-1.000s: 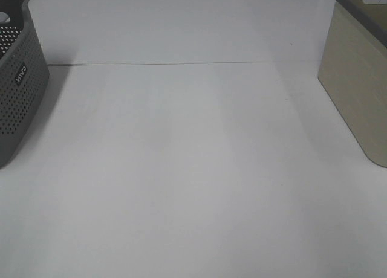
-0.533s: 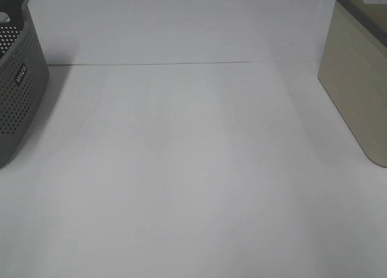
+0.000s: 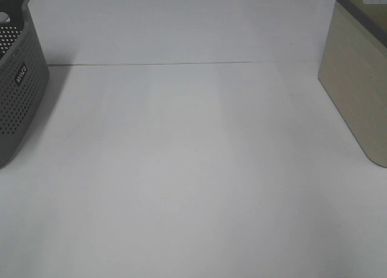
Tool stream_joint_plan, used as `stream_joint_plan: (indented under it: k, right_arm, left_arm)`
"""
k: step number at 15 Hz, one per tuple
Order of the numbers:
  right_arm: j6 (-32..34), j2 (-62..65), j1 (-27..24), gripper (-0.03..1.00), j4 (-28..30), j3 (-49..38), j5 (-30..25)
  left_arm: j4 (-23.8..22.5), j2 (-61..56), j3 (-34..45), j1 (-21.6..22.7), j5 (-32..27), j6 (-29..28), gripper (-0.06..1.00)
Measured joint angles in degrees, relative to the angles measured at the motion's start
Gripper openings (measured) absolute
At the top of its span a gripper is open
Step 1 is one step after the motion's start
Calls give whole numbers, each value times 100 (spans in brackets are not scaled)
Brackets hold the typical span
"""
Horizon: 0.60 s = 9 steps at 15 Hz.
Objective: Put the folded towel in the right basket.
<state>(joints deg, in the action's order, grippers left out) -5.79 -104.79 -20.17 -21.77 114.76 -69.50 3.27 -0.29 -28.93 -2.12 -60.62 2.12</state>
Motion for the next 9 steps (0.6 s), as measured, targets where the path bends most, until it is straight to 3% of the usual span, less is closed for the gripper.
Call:
stream_joint_plan:
  k: [8,9]
  right_arm:
    - [-195,2624,0,78,86,-2607,-6]
    - [-246,3346,52,78,23,-3243,-6]
  left_arm:
    - [0,0,0,0,0,0,88]
    - [0,0,0,0,0,0,88]
